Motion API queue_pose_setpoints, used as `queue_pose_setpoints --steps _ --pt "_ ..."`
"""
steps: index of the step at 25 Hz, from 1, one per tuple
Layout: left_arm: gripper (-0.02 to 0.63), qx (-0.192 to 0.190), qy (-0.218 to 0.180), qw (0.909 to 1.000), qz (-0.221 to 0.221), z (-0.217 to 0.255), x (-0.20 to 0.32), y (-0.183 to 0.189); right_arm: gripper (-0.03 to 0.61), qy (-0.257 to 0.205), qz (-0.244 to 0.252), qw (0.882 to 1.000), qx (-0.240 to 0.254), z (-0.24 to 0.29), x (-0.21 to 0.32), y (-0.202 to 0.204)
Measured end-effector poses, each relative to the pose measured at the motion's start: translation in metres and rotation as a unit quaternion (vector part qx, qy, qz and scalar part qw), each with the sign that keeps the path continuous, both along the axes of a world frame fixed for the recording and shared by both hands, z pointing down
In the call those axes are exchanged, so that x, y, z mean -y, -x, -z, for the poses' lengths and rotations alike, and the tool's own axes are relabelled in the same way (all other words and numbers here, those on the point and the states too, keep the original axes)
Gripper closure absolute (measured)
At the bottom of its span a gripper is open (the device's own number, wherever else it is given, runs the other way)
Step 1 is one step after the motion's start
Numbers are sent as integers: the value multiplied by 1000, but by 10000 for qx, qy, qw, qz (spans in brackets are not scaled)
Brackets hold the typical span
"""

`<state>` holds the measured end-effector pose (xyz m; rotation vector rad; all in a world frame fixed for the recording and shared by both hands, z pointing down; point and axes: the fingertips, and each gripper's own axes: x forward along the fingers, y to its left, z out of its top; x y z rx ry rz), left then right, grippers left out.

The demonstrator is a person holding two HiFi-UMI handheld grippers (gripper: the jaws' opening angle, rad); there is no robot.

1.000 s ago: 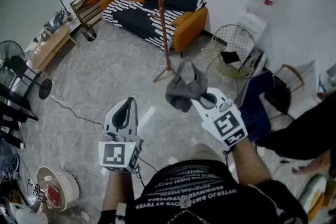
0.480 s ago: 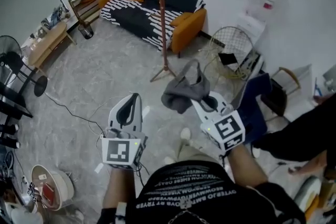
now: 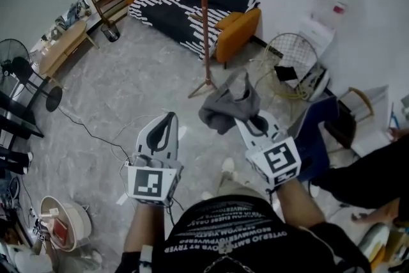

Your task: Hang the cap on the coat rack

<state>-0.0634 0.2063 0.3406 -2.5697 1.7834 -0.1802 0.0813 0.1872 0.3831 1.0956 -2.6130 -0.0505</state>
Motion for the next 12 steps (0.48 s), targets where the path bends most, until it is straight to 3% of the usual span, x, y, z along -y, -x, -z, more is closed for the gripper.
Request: queue_pose_setpoints --steps 12 --pt "611 83 202 9997 -67 -17 60 -7 558 -19 33 10000 -13 -7 66 -7"
